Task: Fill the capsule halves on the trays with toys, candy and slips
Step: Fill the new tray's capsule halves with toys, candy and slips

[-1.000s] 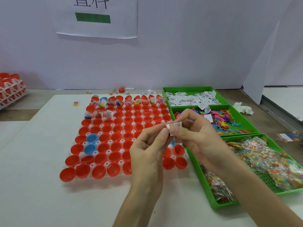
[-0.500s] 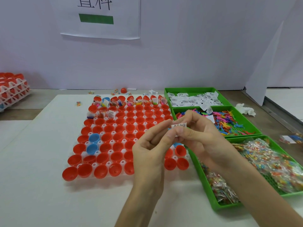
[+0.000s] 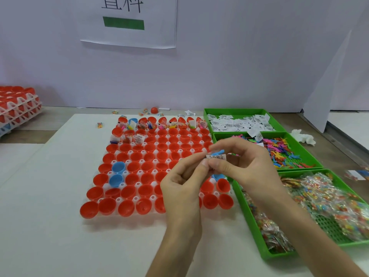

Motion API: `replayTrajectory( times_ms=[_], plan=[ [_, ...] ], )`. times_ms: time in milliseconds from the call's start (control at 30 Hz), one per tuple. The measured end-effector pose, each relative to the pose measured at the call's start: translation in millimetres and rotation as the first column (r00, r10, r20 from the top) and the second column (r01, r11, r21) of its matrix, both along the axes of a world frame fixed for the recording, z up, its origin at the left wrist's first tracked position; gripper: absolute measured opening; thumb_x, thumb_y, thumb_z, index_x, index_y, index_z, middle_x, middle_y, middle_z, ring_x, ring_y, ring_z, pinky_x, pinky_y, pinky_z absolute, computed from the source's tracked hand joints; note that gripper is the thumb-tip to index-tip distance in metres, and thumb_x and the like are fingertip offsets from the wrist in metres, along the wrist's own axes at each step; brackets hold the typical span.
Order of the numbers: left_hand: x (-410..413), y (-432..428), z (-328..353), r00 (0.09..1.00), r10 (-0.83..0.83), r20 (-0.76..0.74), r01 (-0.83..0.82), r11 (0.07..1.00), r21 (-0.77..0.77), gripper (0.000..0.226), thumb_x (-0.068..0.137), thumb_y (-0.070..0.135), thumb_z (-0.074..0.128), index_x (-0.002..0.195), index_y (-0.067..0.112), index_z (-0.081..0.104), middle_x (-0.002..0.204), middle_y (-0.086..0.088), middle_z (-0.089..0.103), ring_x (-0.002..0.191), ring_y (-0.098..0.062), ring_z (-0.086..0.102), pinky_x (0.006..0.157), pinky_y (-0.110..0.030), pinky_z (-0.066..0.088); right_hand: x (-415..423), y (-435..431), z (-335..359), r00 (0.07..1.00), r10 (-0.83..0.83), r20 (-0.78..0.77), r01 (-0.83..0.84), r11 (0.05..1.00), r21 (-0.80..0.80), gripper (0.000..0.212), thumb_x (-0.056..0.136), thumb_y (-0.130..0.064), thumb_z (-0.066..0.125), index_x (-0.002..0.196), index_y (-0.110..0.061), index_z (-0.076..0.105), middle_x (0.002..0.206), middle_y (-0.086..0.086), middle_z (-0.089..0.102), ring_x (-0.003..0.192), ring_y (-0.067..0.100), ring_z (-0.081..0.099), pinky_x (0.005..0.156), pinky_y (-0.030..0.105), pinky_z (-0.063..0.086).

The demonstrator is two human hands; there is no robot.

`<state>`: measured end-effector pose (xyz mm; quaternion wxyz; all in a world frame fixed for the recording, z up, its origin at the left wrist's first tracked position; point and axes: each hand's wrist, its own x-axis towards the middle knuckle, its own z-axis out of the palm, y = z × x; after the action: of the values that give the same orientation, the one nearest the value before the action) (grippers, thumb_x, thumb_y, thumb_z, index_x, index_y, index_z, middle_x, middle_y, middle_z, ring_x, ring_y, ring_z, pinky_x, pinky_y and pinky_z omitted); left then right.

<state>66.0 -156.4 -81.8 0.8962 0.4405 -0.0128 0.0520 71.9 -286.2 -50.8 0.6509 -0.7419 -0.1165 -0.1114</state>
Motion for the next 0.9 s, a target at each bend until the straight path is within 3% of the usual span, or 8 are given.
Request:
replayTrajectory(
  times_ms=[300, 400, 533, 700, 900],
  plan=[
    [4, 8, 1, 0.998, 0.053, -0.030, -0.053, 0.999, 0.002, 0.014, 0.083, 0.011, 0.072, 0.092, 0.018, 0.081, 0.097, -0.010, 0.078, 0.097, -0.027, 0.074, 0.080, -0.027, 0.059, 11, 9, 16, 0.998, 0.059, -0.007, -0.059, 0.992, -0.115, 0.016, 0.072, -0.027, 0.083, 0.085, -0.020, 0.076, 0.086, 0.007, 0.076, 0.080, 0.026, 0.076, 0.075, 0.039, 0.063],
    [5, 12, 3, 0.990, 0.130, -0.062, -0.132, 0.991, -0.037, 0.016, 0.086, 0.014, 0.071, 0.099, 0.018, 0.079, 0.100, -0.005, 0.078, 0.098, -0.022, 0.074, 0.079, -0.024, 0.059, 30, 17, 28, 0.990, 0.138, -0.033, -0.141, 0.974, -0.178, 0.015, 0.073, -0.025, 0.084, 0.083, -0.016, 0.076, 0.083, 0.006, 0.076, 0.075, 0.023, 0.076, 0.067, 0.028, 0.061],
    [1, 10, 5, 0.944, 0.330, -0.026, -0.326, 0.939, 0.106, 0.016, 0.094, 0.014, 0.066, 0.099, 0.026, 0.075, 0.094, 0.004, 0.077, 0.090, -0.016, 0.074, 0.081, -0.025, 0.060, 87, 37, 35, 0.993, 0.109, -0.050, -0.119, 0.954, -0.277, 0.017, 0.076, -0.022, 0.085, 0.078, -0.010, 0.072, 0.076, 0.003, 0.075, 0.066, 0.018, 0.073, 0.063, 0.019, 0.056],
    [-4, 8, 7, 0.945, 0.327, 0.019, -0.326, 0.934, 0.147, 0.021, 0.096, 0.005, 0.062, 0.090, 0.022, 0.073, 0.084, 0.001, 0.074, 0.076, -0.016, 0.073, 0.070, -0.020, 0.057, 162, 75, 22, 0.986, 0.129, -0.102, -0.164, 0.817, -0.552, 0.017, 0.082, -0.021, 0.082, 0.077, -0.012, 0.069, 0.066, -0.002, 0.072, 0.059, 0.008, 0.070, 0.057, 0.015, 0.052],
    [-1, 11, 7, 0.957, 0.287, -0.032, -0.281, 0.950, 0.139, 0.026, 0.097, 0.005, 0.059, 0.085, 0.024, 0.072, 0.082, -0.001, 0.072, 0.072, -0.021, 0.072, 0.070, -0.027, 0.058, 200, 95, 3, 0.980, 0.160, -0.115, -0.194, 0.688, -0.699, 0.018, 0.085, -0.023, 0.080, 0.076, -0.013, 0.069, 0.066, -0.002, 0.071, 0.057, 0.004, 0.069, 0.058, 0.013, 0.051]
  ],
)
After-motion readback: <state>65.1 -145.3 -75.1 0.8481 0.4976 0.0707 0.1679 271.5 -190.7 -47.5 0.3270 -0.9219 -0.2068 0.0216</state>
